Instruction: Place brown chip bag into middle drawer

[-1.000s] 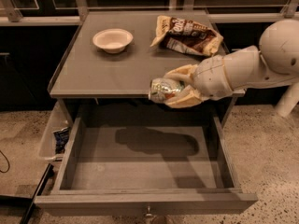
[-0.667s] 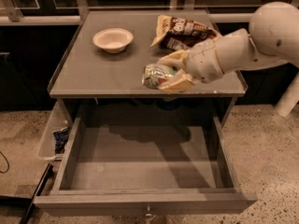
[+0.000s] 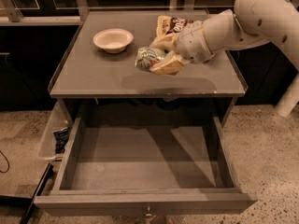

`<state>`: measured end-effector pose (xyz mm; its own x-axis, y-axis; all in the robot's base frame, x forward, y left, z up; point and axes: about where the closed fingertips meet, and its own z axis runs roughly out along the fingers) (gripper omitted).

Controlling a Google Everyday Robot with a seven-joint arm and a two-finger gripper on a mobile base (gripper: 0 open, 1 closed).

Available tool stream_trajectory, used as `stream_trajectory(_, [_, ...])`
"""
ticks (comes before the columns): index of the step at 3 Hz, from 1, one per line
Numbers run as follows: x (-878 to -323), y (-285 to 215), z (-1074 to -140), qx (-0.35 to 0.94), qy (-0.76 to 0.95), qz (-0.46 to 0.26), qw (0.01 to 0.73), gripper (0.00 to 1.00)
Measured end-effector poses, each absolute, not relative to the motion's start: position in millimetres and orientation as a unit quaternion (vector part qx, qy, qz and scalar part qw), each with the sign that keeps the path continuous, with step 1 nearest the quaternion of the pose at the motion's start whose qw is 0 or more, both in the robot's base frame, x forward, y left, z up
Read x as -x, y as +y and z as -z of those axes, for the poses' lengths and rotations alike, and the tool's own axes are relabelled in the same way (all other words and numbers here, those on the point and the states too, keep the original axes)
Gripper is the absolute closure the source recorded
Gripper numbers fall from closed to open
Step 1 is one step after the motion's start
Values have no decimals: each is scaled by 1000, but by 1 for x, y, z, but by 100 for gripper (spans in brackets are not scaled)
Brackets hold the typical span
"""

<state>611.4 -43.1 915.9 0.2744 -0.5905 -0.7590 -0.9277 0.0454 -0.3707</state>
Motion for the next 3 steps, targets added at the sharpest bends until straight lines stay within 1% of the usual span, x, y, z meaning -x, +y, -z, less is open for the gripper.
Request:
stream_trajectory(1, [-607,-43,-913,661,577,-186,442,100])
stream_trajectory(3, [-633,-46,-909,617,583,-170,500,100])
